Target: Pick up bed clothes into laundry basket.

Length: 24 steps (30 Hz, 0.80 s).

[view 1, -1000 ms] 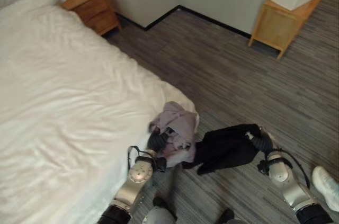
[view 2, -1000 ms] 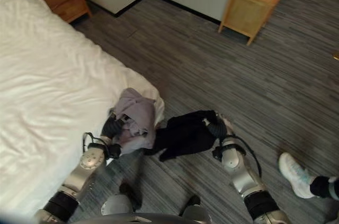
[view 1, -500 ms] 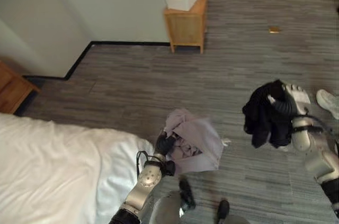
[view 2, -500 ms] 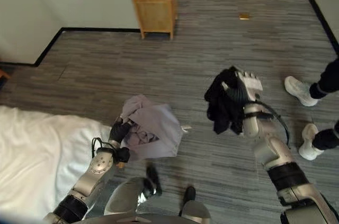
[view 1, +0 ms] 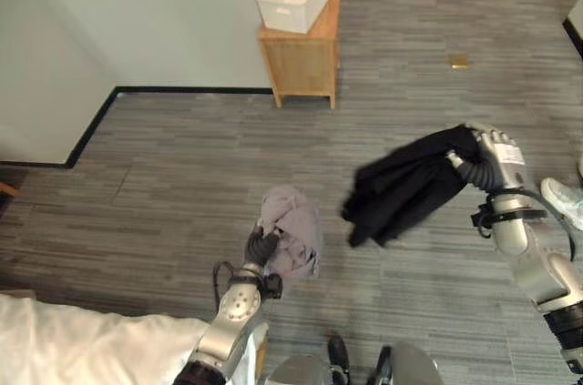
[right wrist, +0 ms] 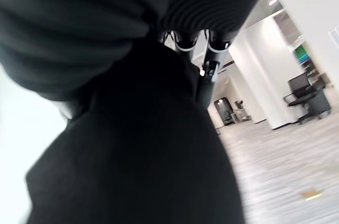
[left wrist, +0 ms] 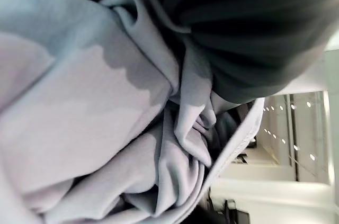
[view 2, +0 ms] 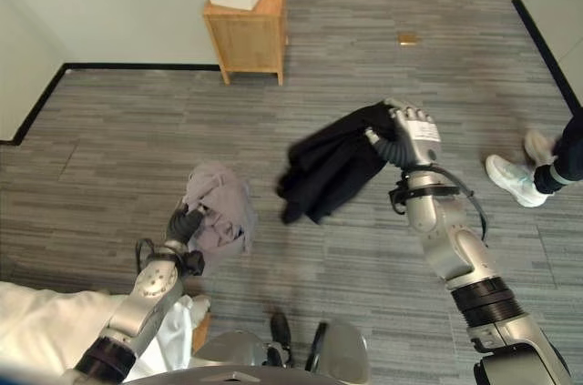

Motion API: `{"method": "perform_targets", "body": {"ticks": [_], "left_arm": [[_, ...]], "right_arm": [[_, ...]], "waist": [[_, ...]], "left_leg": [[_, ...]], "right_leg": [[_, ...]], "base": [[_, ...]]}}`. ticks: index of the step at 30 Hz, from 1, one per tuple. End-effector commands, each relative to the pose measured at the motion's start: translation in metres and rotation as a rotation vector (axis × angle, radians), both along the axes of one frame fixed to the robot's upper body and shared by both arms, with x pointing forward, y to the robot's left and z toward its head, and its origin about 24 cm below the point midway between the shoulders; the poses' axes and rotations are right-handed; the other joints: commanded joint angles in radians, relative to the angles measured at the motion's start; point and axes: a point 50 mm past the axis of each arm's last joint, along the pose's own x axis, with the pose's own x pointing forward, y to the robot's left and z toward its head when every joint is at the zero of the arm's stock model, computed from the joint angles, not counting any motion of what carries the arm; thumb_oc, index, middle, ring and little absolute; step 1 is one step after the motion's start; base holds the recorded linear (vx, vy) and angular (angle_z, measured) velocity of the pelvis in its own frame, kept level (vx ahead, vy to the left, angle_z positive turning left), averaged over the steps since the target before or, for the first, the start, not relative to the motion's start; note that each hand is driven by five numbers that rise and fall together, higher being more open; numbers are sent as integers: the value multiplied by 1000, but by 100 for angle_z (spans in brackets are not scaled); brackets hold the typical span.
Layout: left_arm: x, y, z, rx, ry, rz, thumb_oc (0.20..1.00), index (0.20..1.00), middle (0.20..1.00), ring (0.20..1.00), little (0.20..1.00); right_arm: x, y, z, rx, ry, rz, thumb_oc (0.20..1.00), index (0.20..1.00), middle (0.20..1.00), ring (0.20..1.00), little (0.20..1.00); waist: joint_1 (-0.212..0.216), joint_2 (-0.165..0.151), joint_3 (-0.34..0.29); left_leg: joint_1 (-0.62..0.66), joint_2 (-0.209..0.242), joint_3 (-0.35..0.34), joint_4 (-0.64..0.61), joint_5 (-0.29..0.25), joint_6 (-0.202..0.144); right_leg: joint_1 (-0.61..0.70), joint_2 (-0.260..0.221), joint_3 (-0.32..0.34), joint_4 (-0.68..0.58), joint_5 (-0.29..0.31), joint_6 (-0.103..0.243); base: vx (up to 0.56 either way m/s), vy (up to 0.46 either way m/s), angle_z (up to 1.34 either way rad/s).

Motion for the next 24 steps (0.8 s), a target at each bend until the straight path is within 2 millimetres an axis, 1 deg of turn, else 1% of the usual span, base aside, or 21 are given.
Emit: {"method": "perform_targets", "body": {"ticks": [1, 2, 3, 5, 6, 8, 9, 10, 11, 12, 13, 14, 15, 16, 17, 18, 19, 21, 22, 23, 24], "left_arm": [[13, -25, 39, -2, -212, -98, 200, 200, 200, 200, 200], [14, -25, 40, -8, -215, -99, 200, 200, 200, 200, 200], [14, -22, 39, -9, -205, -89, 200, 200, 200, 200, 200], [12, -17, 34, 1, -181, -78, 200, 200, 200, 200, 200], [12, -14, 32, 6, -175, -71, 200, 200, 200, 200, 200], [11, -14, 31, 13, -170, -74, 200, 200, 200, 200, 200], [13, -18, 31, 18, -175, -83, 200, 200, 200, 200, 200], [15, -20, 32, 5, -174, -76, 200, 200, 200, 200, 200], [15, -22, 30, -17, -166, -59, 200, 200, 200, 200, 200], [15, -22, 28, -38, -152, -39, 200, 200, 200, 200, 200], [14, -21, 27, -57, -144, -24, 200, 200, 200, 200, 200], [11, -21, 27, -75, -145, -23, 200, 200, 200, 200, 200], [10, -21, 29, -81, -151, -24, 200, 200, 200, 200, 200], [10, -21, 29, -80, -151, -25, 200, 200, 200, 200, 200], [9, -21, 31, -82, -159, -26, 200, 200, 200, 200, 200], [7, -22, 32, -99, -162, -24, 200, 200, 200, 200, 200], [7, -22, 32, -99, -163, -24, 200, 200, 200, 200, 200], [5, -23, 30, -101, -154, -28, 200, 200, 200, 200, 200], [4, -22, 29, -96, -149, -28, 200, 200, 200, 200, 200], [2, -20, 28, -87, -148, -29, 200, 200, 200, 200, 200], [0, -20, 27, -85, -145, -31, 200, 200, 200, 200, 200]], "right_arm": [[-1, -13, 61, -33, -257, -34, 200, 200, 200, 200, 200], [-2, -16, 62, -38, -259, -47, 200, 200, 200, 200, 200], [-4, -20, 61, -37, -258, -65, 200, 200, 200, 200, 200], [-6, -27, 55, -37, -229, -103, 200, 200, 200, 200, 200], [-5, -28, 54, -31, -219, -108, 200, 200, 200, 200, 200], [-5, -28, 51, -21, -205, -113, 200, 200, 200, 200, 200], [-3, -30, 41, 25, -170, -120, 200, 200, 200, 200, 200], [-1, -28, 35, 73, -145, -114, 200, 200, 200, 200, 200], [-3, -25, 26, 155, -127, -96, 200, 200, 200, 200, 200], [-5, -19, 14, 250, -96, -66, 200, 200, 200, 200, 200], [-9, -13, 1, 341, -70, -50, 200, 200, 200, 200, 200], [-15, -10, -7, 377, -46, -38, 200, 200, 200, 200, 200], [-18, -9, -11, 392, -34, -34, 200, 200, 200, 200, 200], [-18, -9, -11, 393, -35, -35, 200, 200, 200, 200, 200], [-18, -9, -13, 402, -32, -38, 200, 200, 200, 200, 200], [-16, -6, -14, 391, -21, -31, 200, 200, 200, 200, 200], [-16, -6, -14, 391, -22, -31, 200, 200, 200, 200, 200], [-14, -5, -11, 350, -25, -25, 200, 200, 200, 200, 200], [-14, -3, -7, 320, -35, -13, 200, 200, 200, 200, 200], [-13, -5, -1, 275, -61, -10, 200, 200, 200, 200, 200], [-13, -6, 3, 257, -75, -14, 200, 200, 200, 200, 200]], "waist": [[-22, -4, -22], [-25, -15, -26], [-32, -20, -32], [-51, -22, -34], [-54, -22, -34], [-54, -27, -34], [-58, -39, -43], [-65, -42, -48], [-76, -27, -48], [-81, -16, -49], [-78, -16, -42], [-63, -17, -22], [-48, -25, -2], [-51, -28, -3], [-39, -38, 14], [-3, -43, 39], [-3, -46, 38], [29, -47, 43], [48, -41, 37], [72, -20, 12], [81, -7, -1]], "left_leg": [[-6, 87, 117, -45, 32, -138], [13, 97, 114, -45, 14, -158], [43, 109, 105, -45, -6, -178], [106, 128, 97, -45, -39, -201], [148, 140, 101, -45, -61, -213], [178, 140, 95, -40, -81, -213], [212, 141, 58, 39, -139, -222], [205, 151, 45, 104, -133, -229], [186, 185, 41, 205, -116, -241], [147, 215, 37, 342, -63, -249], [72, 246, 10, 519, 21, -263], [10, 260, -15, 666, 92, -266], [-46, 262, -32, 797, 127, -270], [-53, 259, -36, 800, 129, -269], [-101, 273, -12, 870, 124, -262], [-197, 266, 10, 888, 78, -259], [-200, 263, 11, 887, 81, -256], [-277, 239, 46, 791, 57, -251], [-289, 217, 65, 677, 62, -239], [-305, 211, 151, 385, 104, -226], [-305, 214, 197, 266, 150, -234]], "right_leg": [[190, -48, 55, -478, 180, 44], [163, -98, 33, -552, 228, 58], [139, -143, -16, -627, 281, 80], [100, -190, -95, -702, 340, 105], [97, -204, -135, -721, 357, 112], [99, -211, -144, -714, 365, 112], [145, -195, -111, -708, 382, 107], [149, -195, -94, -681, 390, 99], [162, -181, -101, -656, 378, 85], [181, -163, -108, -644, 358, 59], [214, -140, -120, -640, 334, 22], [262, -117, -127, -644, 307, -9], [312, -103, -138, -664, 290, -37], [311, -105, -141, -666, 293, -38], [358, -95, -146, -691, 278, -53], [430, -77, -137, -718, 241, -61], [427, -80, -137, -719, 243, -60], [478, -58, -120, -726, 214, -61], [494, -41, -120, -727, 197, -57], [539, -7, -130, -735, 158, -39], [561, 13, -137, -732, 134, -35]], "base": [[418, -393, 163], [519, -414, 138], [511, -376, 99], [527, -351, 71], [518, -355, 64], [442, -285, 70], [519, -366, 70], [681, -484, 90], [463, -377, 64], [412, -443, 47], [361, -494, 3], [327, -542, -33], [211, -359, -19], [192, -335, -17], [320, -318, -35], [325, -314, -41], [417, -263, -37], [391, -154, -35], [683, -113, -43], [747, -87, -29], [570, -42, -22]]}}
